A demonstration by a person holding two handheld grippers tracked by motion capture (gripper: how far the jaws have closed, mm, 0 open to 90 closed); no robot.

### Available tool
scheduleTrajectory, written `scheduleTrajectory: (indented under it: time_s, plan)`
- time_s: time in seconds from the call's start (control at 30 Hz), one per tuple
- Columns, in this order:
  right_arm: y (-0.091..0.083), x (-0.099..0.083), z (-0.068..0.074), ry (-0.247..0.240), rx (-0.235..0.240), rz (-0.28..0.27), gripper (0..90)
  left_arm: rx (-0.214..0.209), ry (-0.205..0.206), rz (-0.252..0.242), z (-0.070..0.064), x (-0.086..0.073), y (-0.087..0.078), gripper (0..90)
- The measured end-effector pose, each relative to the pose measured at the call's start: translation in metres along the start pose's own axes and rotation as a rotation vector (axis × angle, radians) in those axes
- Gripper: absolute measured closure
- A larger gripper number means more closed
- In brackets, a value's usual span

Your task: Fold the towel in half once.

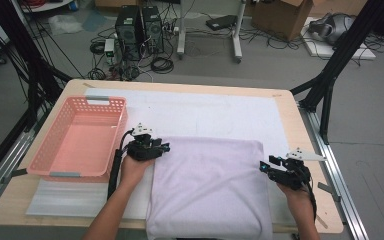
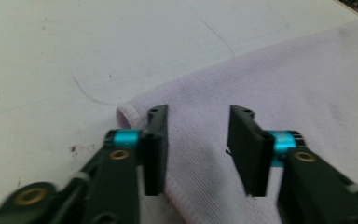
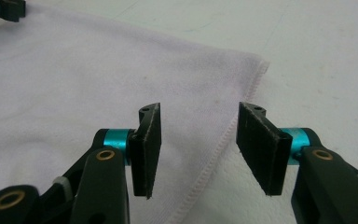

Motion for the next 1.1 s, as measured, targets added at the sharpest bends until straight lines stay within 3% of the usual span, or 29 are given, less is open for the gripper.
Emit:
scheduleTrajectory:
  time_s: [0.07,0.23,0.37,0.4,0.43,0.47,0.57,0.6,0.7,0.73,0.77,0.83,0.93,1.0,1.07,1.1]
  plan:
    - [0.001,0.000,-0.001,-0.001,-0.001,0.006,49.8,0.043,-0.003,0.024,0.004,-0.001,0.003,88.4]
    - [0.006,0.002,-0.008,-0.003,-0.021,0.008,49.9,0.138,-0.059,-0.051,0.024,0.012,-0.001,90.0]
    - [0.014,0.008,-0.017,0.013,-0.058,0.009,51.2,0.094,-0.069,-0.029,0.023,0.010,0.000,89.6]
    - [0.016,0.009,-0.019,0.019,-0.060,0.007,51.2,0.087,-0.067,-0.026,0.021,0.010,0.001,84.0]
    - [0.018,0.009,-0.020,0.019,-0.064,0.015,51.2,0.077,-0.082,-0.024,0.020,0.010,0.002,70.4]
    - [0.019,0.010,-0.022,0.015,-0.071,0.021,51.2,0.065,-0.090,-0.026,0.019,0.010,0.003,63.8]
    - [0.023,0.010,-0.024,0.010,-0.077,0.036,51.6,0.057,-0.084,-0.001,0.016,0.006,0.005,59.1]
    - [0.024,0.010,-0.024,0.010,-0.079,0.042,51.7,0.045,-0.077,0.014,0.015,0.004,0.007,61.0]
    - [0.029,0.011,-0.027,0.015,-0.078,0.061,53.3,0.055,-0.017,0.044,0.011,-0.001,0.010,82.8]
    - [0.032,0.012,-0.029,0.015,-0.085,0.070,53.3,0.066,-0.014,0.040,0.012,0.000,0.011,89.4]
    - [0.035,0.014,-0.030,0.016,-0.085,0.075,53.9,0.077,-0.023,0.028,0.013,0.001,0.011,89.7]
    - [0.043,0.016,-0.034,0.018,-0.093,0.089,60.0,0.096,-0.029,-0.001,0.016,0.005,0.009,90.0]
    - [0.052,0.017,-0.036,-0.006,-0.079,0.120,87.2,0.130,-0.032,-0.028,0.022,0.013,0.006,90.0]
    - [0.055,0.019,-0.042,-0.003,-0.108,0.127,88.4,0.158,-0.051,-0.049,0.029,0.019,0.004,90.0]
    - [0.053,0.023,-0.050,0.045,-0.126,0.077,88.4,0.158,-0.080,-0.070,0.034,0.022,0.003,90.0]
    - [0.052,0.024,-0.053,0.072,-0.131,0.056,88.1,0.150,-0.080,-0.055,0.033,0.020,0.004,90.0]
Point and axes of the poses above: each handheld gripper's, and its own axes: y roughly forward along the jaws, x roughly out of its top, z roughly to its left, the point moved 8 cm from there along y, roughly forward along the jaws, and after that the axes turned 6 degrees about x, right-handed, at the moved point
